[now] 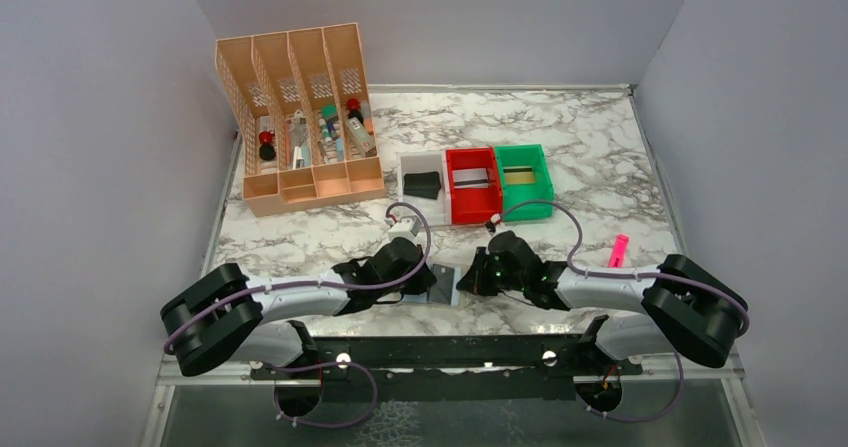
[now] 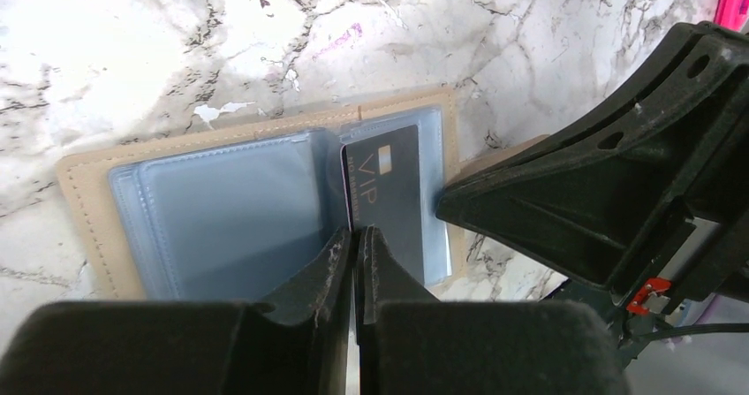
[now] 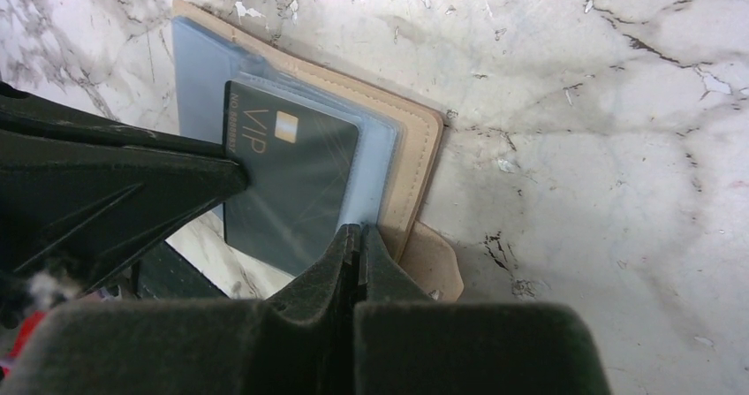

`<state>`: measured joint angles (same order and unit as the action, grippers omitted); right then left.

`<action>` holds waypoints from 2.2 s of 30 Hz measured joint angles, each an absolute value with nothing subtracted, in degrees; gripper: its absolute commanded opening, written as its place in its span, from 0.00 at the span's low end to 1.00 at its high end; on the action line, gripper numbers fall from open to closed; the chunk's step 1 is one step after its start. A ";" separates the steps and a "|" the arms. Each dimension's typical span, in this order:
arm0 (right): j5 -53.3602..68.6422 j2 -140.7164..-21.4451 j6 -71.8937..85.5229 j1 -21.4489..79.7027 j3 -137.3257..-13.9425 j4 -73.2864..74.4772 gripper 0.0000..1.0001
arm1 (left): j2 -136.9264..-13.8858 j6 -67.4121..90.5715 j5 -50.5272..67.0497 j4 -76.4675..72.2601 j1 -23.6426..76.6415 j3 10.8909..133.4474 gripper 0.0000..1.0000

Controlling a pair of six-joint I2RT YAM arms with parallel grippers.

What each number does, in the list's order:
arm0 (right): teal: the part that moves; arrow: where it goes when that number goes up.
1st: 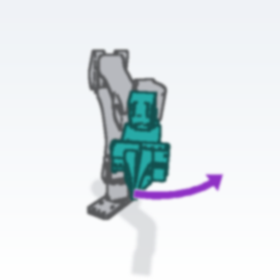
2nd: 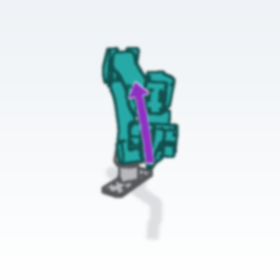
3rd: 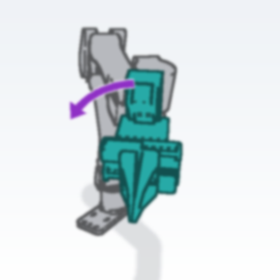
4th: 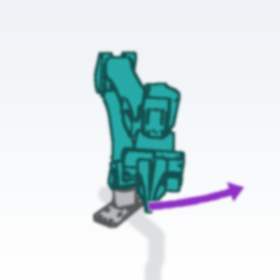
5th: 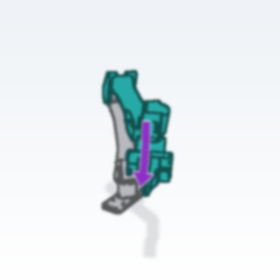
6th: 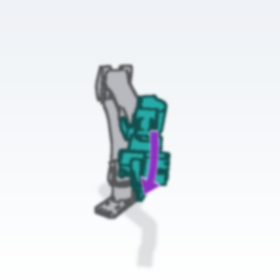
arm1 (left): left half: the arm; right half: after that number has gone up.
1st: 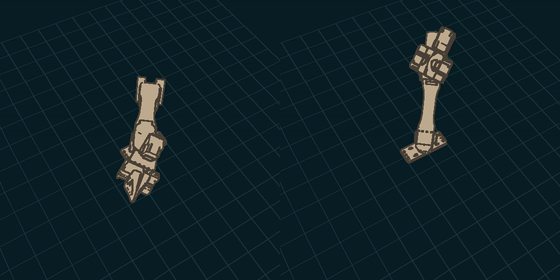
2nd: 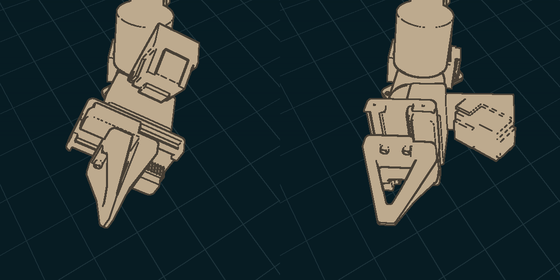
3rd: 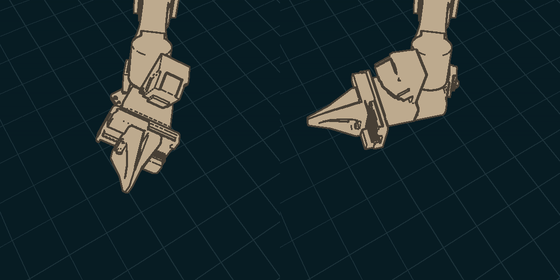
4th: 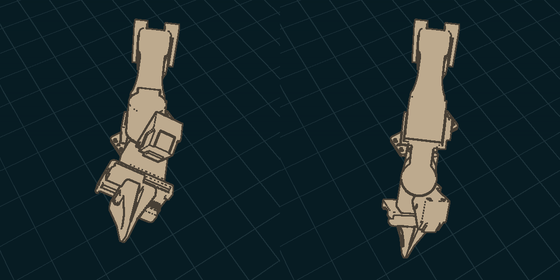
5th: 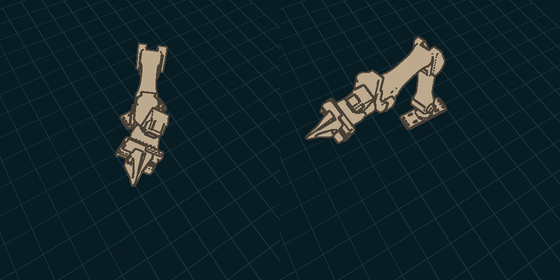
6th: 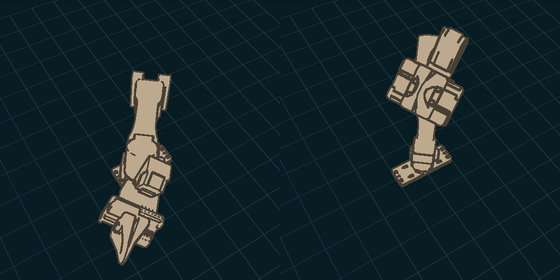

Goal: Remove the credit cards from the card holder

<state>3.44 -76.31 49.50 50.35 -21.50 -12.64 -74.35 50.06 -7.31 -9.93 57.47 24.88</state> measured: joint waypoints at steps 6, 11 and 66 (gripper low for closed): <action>2.87 -75.29 48.25 50.61 -21.52 -11.66 0.05 | -72.23 49.34 -7.27 -9.41 57.30 23.38 0.15; 3.46 -73.65 44.51 50.61 -23.22 -7.03 0.10 | -73.58 49.23 -6.68 -10.39 57.10 22.90 0.14; 8.51 -83.94 49.95 50.57 -24.08 -20.49 0.15 | -65.08 55.51 -8.60 -19.25 56.99 12.60 0.20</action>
